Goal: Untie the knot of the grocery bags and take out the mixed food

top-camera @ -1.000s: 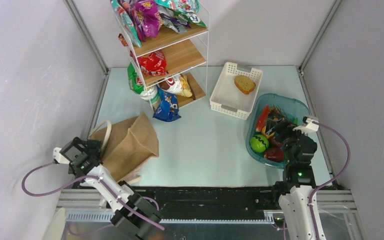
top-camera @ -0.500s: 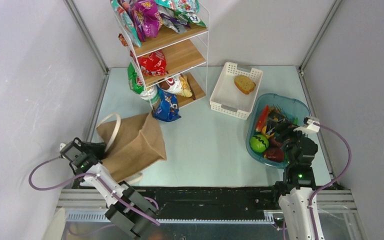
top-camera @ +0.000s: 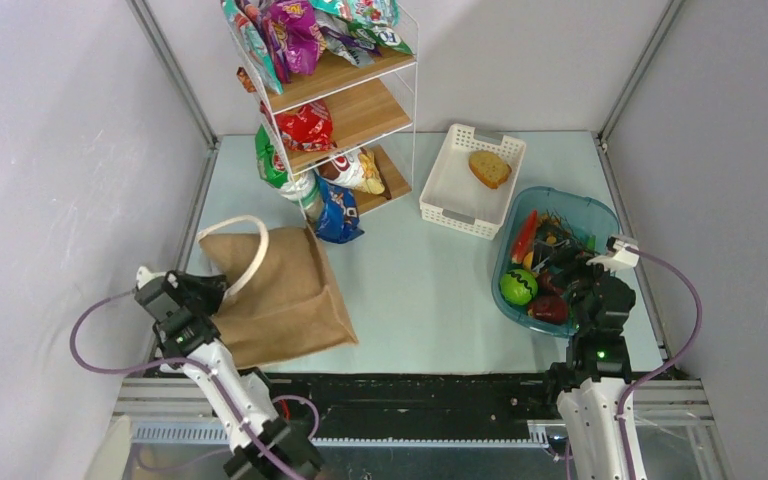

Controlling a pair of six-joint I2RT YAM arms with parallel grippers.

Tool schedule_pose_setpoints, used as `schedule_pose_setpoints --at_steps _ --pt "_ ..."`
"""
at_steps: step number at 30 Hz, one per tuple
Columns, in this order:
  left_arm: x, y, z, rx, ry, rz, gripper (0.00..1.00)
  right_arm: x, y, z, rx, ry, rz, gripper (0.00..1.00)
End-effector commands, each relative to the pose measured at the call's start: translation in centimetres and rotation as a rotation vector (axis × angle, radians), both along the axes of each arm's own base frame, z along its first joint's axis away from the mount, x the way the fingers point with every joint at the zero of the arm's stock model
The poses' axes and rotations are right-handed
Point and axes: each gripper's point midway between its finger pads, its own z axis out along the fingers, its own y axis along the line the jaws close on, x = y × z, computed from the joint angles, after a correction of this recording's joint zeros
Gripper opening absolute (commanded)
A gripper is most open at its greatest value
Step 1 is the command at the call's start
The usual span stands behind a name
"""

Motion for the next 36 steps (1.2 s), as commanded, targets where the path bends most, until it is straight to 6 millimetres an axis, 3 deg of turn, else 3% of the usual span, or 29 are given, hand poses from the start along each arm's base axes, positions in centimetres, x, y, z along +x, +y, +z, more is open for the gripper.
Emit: schedule_pose_setpoints --at_steps 1,7,14,21,31,34,36 --pt "1.4 -4.9 4.5 0.101 -0.128 -0.253 0.00 -0.2 0.2 2.4 0.008 -0.047 0.007 1.00" --pt "1.1 -9.1 7.9 0.203 -0.241 -0.428 0.00 -0.4 0.9 2.8 0.013 -0.048 0.046 1.00" --pt "-0.8 -14.0 11.9 0.352 -0.381 -0.637 0.00 -0.7 1.8 4.0 0.018 -0.050 0.099 1.00" --pt "-2.4 -17.1 14.9 0.440 -0.486 -0.774 0.00 -1.3 4.0 4.4 0.070 0.003 0.209 1.00" --pt "-0.7 -21.1 13.2 0.425 -0.413 -0.921 0.00 -2.7 8.2 3.0 0.116 0.119 0.374 1.00" --pt "-0.2 -23.9 12.2 0.381 -0.346 -0.997 0.00 -3.1 9.5 3.4 0.122 0.131 0.406 1.00" --pt "-0.1 -25.9 11.7 0.381 -0.305 -1.043 0.00 -3.9 11.4 4.1 0.131 0.136 0.477 1.00"
